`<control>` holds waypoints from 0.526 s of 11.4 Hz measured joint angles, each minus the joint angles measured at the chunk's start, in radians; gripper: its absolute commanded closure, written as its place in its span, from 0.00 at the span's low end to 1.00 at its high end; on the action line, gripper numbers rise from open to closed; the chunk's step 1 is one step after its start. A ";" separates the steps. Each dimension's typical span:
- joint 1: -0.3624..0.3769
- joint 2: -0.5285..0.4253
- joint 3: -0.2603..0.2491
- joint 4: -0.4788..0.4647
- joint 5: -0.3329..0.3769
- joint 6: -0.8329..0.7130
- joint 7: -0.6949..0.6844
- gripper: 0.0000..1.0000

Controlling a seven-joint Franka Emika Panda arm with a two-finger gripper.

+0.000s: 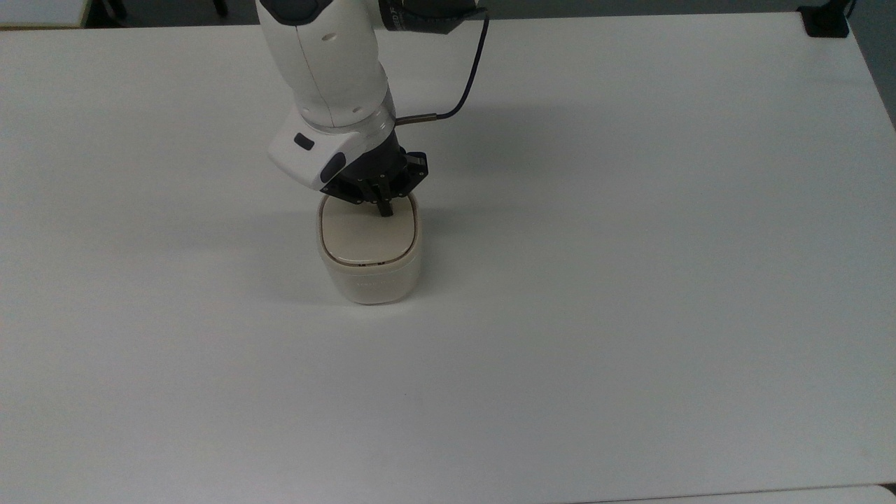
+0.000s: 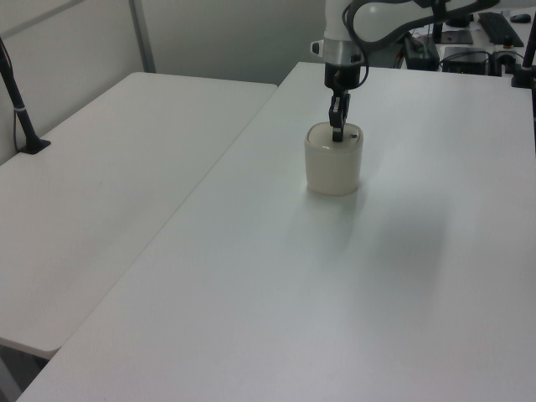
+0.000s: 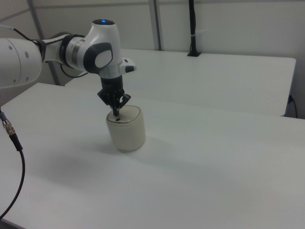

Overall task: Open the trash bin
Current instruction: 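Lift the gripper up away from the bin as the lid pops open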

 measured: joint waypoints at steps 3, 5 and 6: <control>-0.047 -0.075 -0.006 0.022 -0.013 -0.052 0.000 0.43; -0.060 -0.155 -0.006 0.022 -0.041 -0.157 0.000 0.00; -0.057 -0.185 -0.003 0.021 -0.081 -0.195 0.000 0.00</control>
